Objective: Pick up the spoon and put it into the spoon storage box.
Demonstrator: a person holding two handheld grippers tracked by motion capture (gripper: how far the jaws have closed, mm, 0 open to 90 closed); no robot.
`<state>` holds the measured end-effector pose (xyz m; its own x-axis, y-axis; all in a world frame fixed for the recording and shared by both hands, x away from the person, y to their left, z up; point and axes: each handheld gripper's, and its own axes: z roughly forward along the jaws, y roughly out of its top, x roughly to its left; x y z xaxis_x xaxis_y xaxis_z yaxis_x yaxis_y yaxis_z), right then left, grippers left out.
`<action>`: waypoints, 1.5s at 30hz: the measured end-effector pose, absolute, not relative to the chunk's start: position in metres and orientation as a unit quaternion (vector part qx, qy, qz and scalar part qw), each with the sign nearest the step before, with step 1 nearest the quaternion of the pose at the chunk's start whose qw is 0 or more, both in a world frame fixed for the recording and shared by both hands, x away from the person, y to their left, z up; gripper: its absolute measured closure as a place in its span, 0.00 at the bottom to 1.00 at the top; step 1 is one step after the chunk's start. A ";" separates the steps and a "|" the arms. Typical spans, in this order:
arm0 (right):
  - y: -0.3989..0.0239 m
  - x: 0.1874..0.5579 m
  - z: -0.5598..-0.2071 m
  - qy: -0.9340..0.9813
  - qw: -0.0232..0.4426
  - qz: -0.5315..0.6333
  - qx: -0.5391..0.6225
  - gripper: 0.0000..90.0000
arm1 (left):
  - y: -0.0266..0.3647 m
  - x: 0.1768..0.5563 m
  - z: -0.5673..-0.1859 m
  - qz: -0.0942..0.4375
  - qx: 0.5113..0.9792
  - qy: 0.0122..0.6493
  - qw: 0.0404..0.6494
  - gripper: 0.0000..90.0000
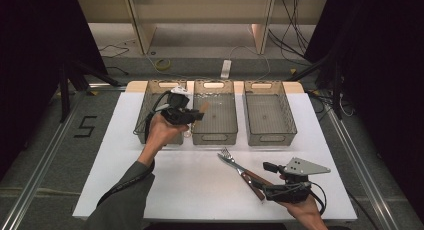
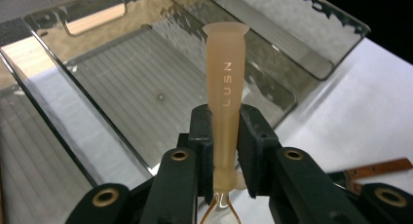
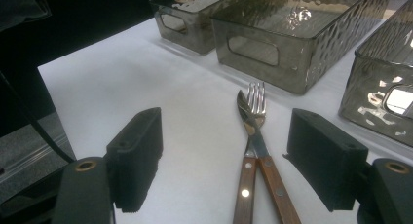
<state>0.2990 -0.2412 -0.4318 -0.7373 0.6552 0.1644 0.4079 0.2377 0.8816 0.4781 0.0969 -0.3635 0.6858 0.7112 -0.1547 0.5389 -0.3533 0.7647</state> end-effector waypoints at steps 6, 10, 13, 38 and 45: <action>-0.241 0.299 -0.432 0.777 0.120 0.514 0.342 0.33 | 0.089 0.487 -0.363 0.113 0.813 0.387 0.420 0.86; -0.241 0.299 -0.432 0.777 0.120 0.515 0.342 0.33 | 0.087 0.495 -0.362 0.114 0.808 0.393 0.424 0.86; -0.241 0.299 -0.432 0.777 0.119 0.515 0.341 0.33 | 0.087 0.500 -0.362 0.119 0.804 0.399 0.424 0.86; -0.241 0.299 -0.432 0.777 0.117 0.516 0.341 0.33 | 0.071 0.527 -0.375 0.109 0.799 0.425 0.411 0.85; -0.241 0.299 -0.432 0.778 0.117 0.516 0.339 0.33 | 0.070 0.529 -0.382 0.106 0.798 0.430 0.409 0.85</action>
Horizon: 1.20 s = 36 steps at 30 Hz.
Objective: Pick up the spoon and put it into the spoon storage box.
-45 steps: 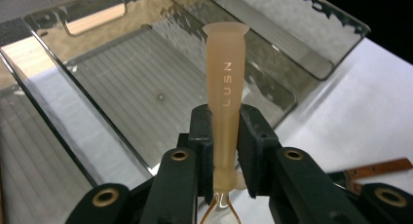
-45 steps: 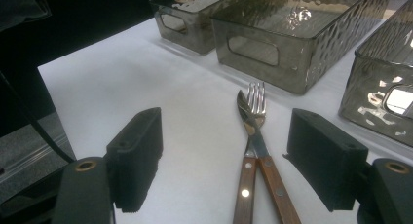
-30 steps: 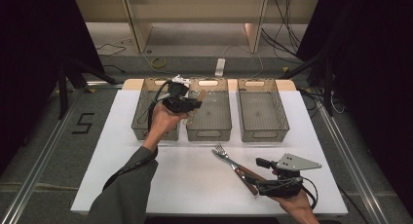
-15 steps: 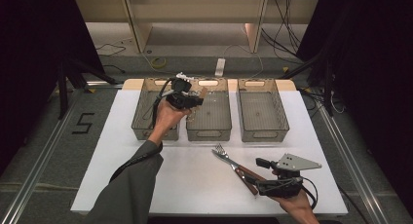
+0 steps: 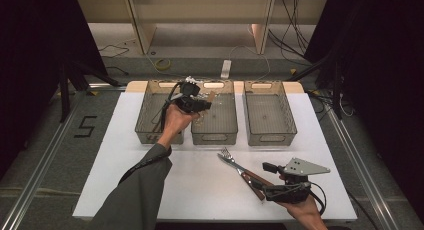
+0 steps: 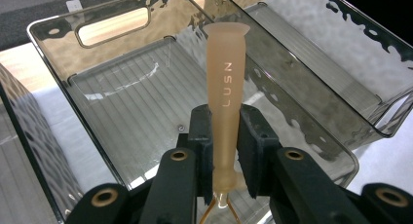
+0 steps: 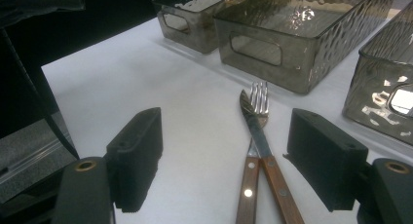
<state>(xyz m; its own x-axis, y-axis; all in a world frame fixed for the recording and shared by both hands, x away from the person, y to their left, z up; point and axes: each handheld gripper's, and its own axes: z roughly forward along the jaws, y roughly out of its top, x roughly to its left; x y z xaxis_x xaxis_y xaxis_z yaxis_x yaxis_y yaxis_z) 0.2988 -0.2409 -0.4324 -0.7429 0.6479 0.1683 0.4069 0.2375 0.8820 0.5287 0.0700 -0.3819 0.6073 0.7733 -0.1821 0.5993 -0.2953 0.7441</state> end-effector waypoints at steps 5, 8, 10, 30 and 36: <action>-0.241 0.299 -0.432 0.778 0.117 0.516 0.340 0.33 | 0.069 0.528 -0.386 0.111 0.801 0.427 0.405 0.85; -0.241 0.299 -0.432 0.778 0.117 0.516 0.340 0.33 | 0.069 0.528 -0.388 0.111 0.797 0.431 0.409 0.85; -0.241 0.299 -0.433 0.778 0.117 0.516 0.339 0.33 | 0.069 0.528 -0.389 0.113 0.795 0.432 0.411 0.84; -0.241 0.299 -0.433 0.778 0.118 0.513 0.343 0.33 | 0.087 0.490 -0.367 0.091 0.793 0.436 0.417 0.23; -0.240 0.299 -0.433 0.779 0.118 0.510 0.344 0.33 | 0.096 0.462 -0.370 0.090 0.794 0.428 0.422 0.20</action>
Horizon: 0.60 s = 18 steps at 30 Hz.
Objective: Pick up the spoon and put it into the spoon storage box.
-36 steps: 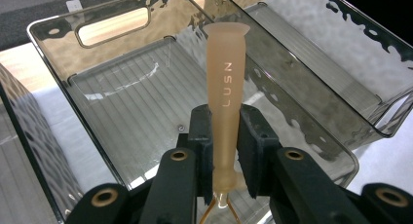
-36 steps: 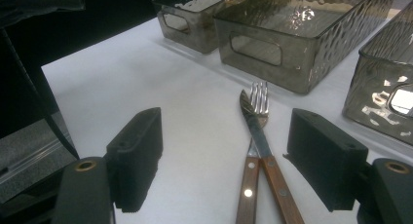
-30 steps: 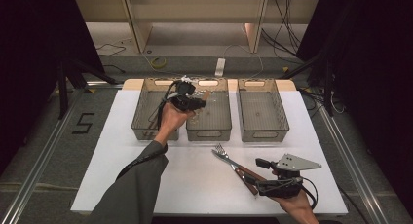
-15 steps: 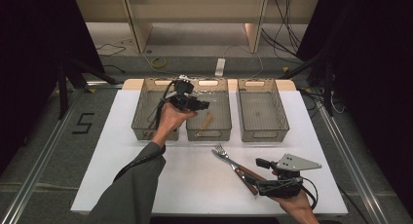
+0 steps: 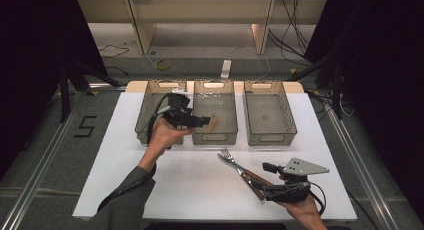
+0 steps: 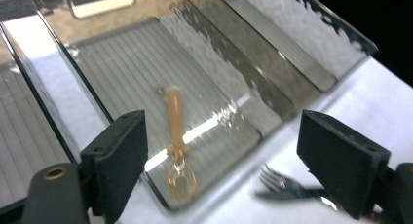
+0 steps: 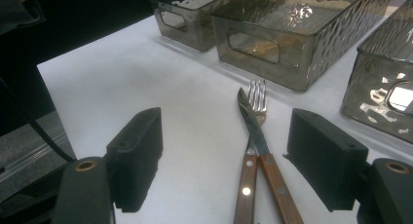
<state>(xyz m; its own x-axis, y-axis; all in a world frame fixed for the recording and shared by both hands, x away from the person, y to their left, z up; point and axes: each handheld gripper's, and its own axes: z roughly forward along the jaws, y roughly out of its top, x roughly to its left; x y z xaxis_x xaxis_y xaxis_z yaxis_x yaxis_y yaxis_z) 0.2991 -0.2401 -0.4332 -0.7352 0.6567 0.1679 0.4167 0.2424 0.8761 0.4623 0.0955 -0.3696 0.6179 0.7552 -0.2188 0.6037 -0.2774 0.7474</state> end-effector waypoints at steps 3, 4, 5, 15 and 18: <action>-0.240 0.299 -0.433 0.780 0.118 0.509 0.345 0.33 | 0.098 0.453 -0.371 0.098 0.800 0.425 0.412 0.19; -0.240 0.299 -0.433 0.778 0.118 0.511 0.345 0.33 | 0.098 0.449 -0.371 0.105 0.800 0.423 0.413 0.19; -0.240 0.299 -0.433 0.779 0.119 0.510 0.344 0.33 | 0.098 0.445 -0.372 0.105 0.799 0.421 0.416 0.19; -0.240 0.299 -0.432 0.779 0.120 0.510 0.345 0.33 | 0.100 0.422 -0.379 0.102 0.798 0.403 0.436 0.18; -0.240 0.299 -0.432 0.779 0.120 0.509 0.345 0.33 | 0.098 0.418 -0.384 0.103 0.805 0.398 0.428 0.18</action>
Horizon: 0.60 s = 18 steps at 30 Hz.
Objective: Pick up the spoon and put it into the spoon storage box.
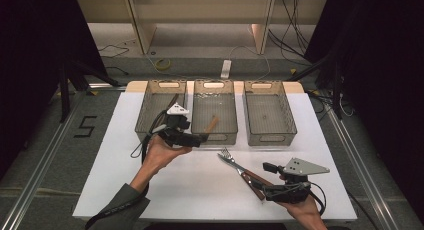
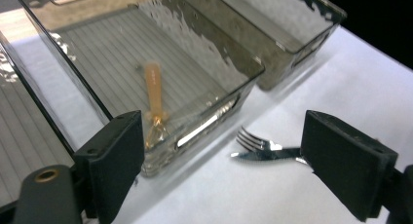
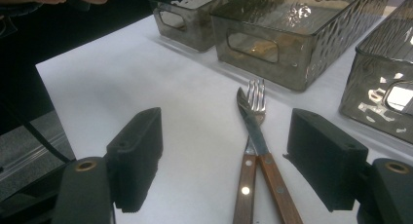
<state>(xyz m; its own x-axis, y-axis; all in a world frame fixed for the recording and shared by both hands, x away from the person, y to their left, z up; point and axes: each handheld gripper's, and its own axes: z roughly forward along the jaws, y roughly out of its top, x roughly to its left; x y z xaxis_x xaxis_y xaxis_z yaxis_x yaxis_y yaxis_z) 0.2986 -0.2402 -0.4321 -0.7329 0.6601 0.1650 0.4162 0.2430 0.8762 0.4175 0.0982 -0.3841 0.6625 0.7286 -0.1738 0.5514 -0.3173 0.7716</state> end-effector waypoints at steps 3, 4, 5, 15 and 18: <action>-0.240 0.298 -0.432 0.780 0.119 0.508 0.345 0.33 | 0.099 0.412 -0.385 0.102 0.805 0.392 0.432 0.17; -0.240 0.299 -0.432 0.780 0.118 0.508 0.345 0.33 | 0.100 0.410 -0.385 0.103 0.805 0.392 0.434 0.17; -0.240 0.299 -0.433 0.780 0.119 0.508 0.345 0.33 | 0.102 0.408 -0.384 0.104 0.803 0.391 0.437 0.17; -0.239 0.299 -0.433 0.783 0.120 0.503 0.347 0.33 | 0.113 0.391 -0.392 0.109 0.801 0.383 0.446 0.17; -0.239 0.299 -0.433 0.785 0.122 0.500 0.345 0.33 | 0.120 0.386 -0.397 0.108 0.799 0.384 0.449 0.17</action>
<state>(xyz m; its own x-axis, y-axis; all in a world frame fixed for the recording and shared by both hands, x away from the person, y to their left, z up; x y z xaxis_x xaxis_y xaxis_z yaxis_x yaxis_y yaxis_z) 0.2986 -0.2393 -0.4331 -0.7322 0.6634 0.1540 0.4195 0.2611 0.8694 0.3859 0.1196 -0.3975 0.6812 0.7113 -0.1731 0.5176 -0.3008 0.8010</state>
